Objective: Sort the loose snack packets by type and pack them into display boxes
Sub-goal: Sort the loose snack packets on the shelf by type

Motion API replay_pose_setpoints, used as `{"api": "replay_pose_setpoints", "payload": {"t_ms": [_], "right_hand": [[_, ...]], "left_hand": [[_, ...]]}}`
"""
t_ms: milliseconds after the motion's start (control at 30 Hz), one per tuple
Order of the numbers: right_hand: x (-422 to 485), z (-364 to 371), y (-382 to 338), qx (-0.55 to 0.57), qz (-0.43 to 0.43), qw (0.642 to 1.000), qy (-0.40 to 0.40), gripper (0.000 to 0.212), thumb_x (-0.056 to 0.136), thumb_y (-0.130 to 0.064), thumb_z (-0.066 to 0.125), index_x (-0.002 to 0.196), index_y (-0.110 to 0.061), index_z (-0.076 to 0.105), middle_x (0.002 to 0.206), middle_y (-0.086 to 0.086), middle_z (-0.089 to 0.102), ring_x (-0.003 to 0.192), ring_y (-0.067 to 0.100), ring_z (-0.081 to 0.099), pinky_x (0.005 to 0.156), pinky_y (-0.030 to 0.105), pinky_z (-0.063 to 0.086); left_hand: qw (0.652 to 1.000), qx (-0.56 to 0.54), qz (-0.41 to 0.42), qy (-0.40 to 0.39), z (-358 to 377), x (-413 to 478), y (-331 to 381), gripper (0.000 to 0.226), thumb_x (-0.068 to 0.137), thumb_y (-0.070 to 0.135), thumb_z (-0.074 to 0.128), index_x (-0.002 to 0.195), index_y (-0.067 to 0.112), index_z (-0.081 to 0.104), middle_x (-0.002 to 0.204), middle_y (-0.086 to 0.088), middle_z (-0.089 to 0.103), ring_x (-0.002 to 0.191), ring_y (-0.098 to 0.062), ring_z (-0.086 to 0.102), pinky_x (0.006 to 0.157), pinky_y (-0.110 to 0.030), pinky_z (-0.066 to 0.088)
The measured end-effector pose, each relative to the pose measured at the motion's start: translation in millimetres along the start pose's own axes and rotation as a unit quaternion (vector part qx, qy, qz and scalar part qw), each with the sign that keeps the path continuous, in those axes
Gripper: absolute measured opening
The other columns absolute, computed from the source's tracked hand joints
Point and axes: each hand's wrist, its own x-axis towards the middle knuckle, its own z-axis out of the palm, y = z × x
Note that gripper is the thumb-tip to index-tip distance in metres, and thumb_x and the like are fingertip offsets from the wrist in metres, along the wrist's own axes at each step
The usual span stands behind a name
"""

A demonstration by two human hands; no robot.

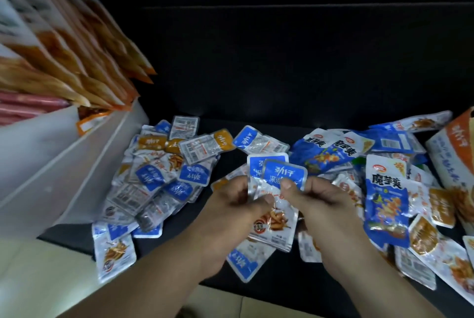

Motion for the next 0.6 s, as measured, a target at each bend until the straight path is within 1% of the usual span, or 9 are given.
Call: {"api": "replay_pose_setpoints", "payload": {"t_ms": [67, 100, 167, 233, 300, 400, 467, 533, 600], "right_hand": [[1, 15, -8, 0.051, 0.035, 0.998, -0.029, 0.032, 0.093, -0.015, 0.073, 0.061, -0.019, 0.072, 0.060, 0.001, 0.069, 0.048, 0.011, 0.062, 0.042, 0.020, 0.046], [4, 23, -9, 0.047, 0.032, 0.997, -0.044, 0.025, 0.093, -0.016, 0.073, 0.069, -0.019, 0.076, 0.069, 0.003, 0.074, 0.057, 0.016, 0.070, 0.047, 0.025, 0.052], [4, 34, -7, -0.015, -0.003, 0.999, -0.052, 0.017, 0.096, -0.032, 0.070, 0.087, -0.020, 0.079, 0.084, 0.010, 0.078, 0.078, 0.029, 0.076, 0.068, 0.045, 0.063], [3, 40, -1, -0.130, -0.028, 0.989, -0.062, 0.036, 0.096, -0.054, 0.062, 0.094, -0.020, 0.074, 0.086, 0.009, 0.075, 0.082, 0.027, 0.074, 0.076, 0.053, 0.062], [1, 43, 1, -0.191, -0.037, 0.979, -0.061, 0.035, 0.095, -0.059, 0.056, 0.095, -0.027, 0.072, 0.084, -0.002, 0.073, 0.075, 0.012, 0.071, 0.075, 0.043, 0.062], [1, 49, -2, -0.228, -0.056, 0.969, -0.075, 0.010, 0.097, -0.044, 0.063, 0.099, -0.039, 0.071, 0.087, -0.014, 0.073, 0.083, 0.001, 0.069, 0.077, 0.029, 0.057], [3, 57, -9, -0.258, -0.056, 0.961, -0.084, 0.005, 0.096, -0.039, 0.067, 0.095, -0.041, 0.071, 0.087, -0.018, 0.072, 0.084, -0.003, 0.067, 0.074, 0.020, 0.053], [7, 65, -15, -0.270, -0.055, 0.956, -0.098, 0.005, 0.096, -0.039, 0.068, 0.094, -0.042, 0.071, 0.087, -0.018, 0.073, 0.081, -0.002, 0.068, 0.075, 0.022, 0.054], [9, 69, -21, -0.283, -0.053, 0.951, -0.115, 0.009, 0.096, -0.040, 0.067, 0.104, -0.040, 0.071, 0.094, -0.017, 0.074, 0.084, -0.001, 0.069, 0.075, 0.022, 0.055]], "left_hand": [[0.999, -0.044, -0.017, 0.015, -14, -5, 0, 0.018, 0.100, 0.019, 0.067, 0.112, 0.031, 0.074, 0.109, -0.003, 0.079, 0.104, -0.025, 0.076, 0.100, -0.053, 0.056], [0.997, -0.065, -0.018, 0.022, -19, -8, -1, 0.018, 0.100, 0.018, 0.067, 0.113, 0.029, 0.074, 0.109, -0.004, 0.079, 0.103, -0.026, 0.076, 0.099, -0.053, 0.056], [0.995, -0.091, -0.004, 0.052, -25, -12, -4, 0.018, 0.101, 0.018, 0.066, 0.115, 0.026, 0.073, 0.108, -0.004, 0.079, 0.102, -0.025, 0.076, 0.096, -0.050, 0.058], [0.990, -0.102, 0.005, 0.102, -28, -14, -8, 0.016, 0.101, 0.016, 0.066, 0.112, 0.024, 0.073, 0.104, -0.003, 0.080, 0.097, -0.024, 0.077, 0.090, -0.047, 0.059], [0.983, -0.102, -0.005, 0.155, -35, -13, -10, 0.013, 0.100, 0.015, 0.067, 0.107, 0.025, 0.074, 0.097, 0.000, 0.080, 0.091, -0.021, 0.078, 0.086, -0.045, 0.061], [0.973, -0.041, 0.008, 0.228, -64, -8, -13, 0.012, 0.098, 0.020, 0.070, 0.106, 0.029, 0.071, 0.093, 0.008, 0.080, 0.088, -0.013, 0.077, 0.086, -0.039, 0.061], [0.957, -0.040, 0.037, 0.285, -89, -3, -7, 0.009, 0.098, 0.019, 0.070, 0.106, 0.024, 0.073, 0.095, 0.007, 0.080, 0.089, -0.012, 0.076, 0.081, -0.032, 0.060], [0.933, -0.036, 0.057, 0.355, -116, 3, 3, 0.003, 0.099, 0.015, 0.069, 0.101, 0.015, 0.071, 0.093, 0.005, 0.077, 0.089, -0.013, 0.073, 0.071, -0.022, 0.054], [0.907, 0.037, 0.051, 0.417, -140, 12, 4, 0.011, 0.096, 0.018, 0.071, 0.105, 0.013, 0.067, 0.091, 0.004, 0.070, 0.095, -0.022, 0.071, 0.071, -0.021, 0.053]]}}
